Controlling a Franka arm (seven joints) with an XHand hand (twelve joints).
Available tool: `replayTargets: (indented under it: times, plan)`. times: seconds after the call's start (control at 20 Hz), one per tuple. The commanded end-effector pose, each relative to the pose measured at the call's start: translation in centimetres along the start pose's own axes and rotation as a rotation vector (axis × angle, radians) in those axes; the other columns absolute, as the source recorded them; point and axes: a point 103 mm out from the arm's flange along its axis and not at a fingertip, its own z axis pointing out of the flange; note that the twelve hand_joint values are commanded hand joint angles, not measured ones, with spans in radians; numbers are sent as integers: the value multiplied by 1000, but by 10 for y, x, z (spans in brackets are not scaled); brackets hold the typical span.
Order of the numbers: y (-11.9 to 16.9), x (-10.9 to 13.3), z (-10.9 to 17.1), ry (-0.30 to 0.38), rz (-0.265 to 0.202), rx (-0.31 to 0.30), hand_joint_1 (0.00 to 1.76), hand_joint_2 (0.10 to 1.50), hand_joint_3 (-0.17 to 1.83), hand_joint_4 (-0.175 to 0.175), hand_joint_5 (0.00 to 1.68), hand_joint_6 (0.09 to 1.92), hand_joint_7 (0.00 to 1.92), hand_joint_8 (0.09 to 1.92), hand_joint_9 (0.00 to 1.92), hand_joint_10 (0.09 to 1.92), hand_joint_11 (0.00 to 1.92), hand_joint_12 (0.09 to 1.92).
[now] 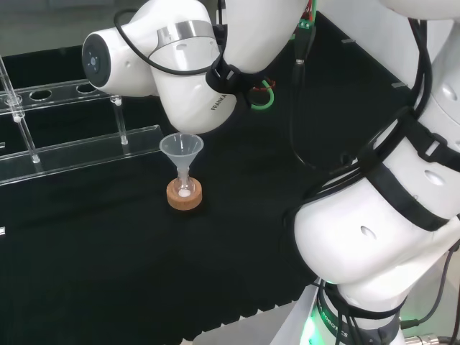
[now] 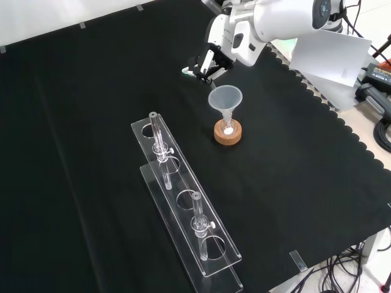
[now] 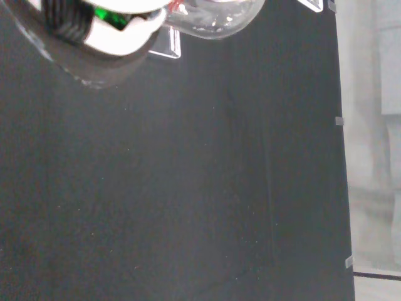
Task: Pour all the NaCl from the weighing funnel into the round-bottom flask.
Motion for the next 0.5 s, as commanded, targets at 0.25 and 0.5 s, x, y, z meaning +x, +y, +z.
replayTargets:
  times: [0.25,0.5]
  plan:
    - [3,-1,-9,-35,-30,-3,1100,811,330,175,1310,483,1632,87,1137,110,135,1545]
    - [5,3,-8,-43,-34,-12,1099,811,332,175,1308,487,1632,87,1137,110,135,1545]
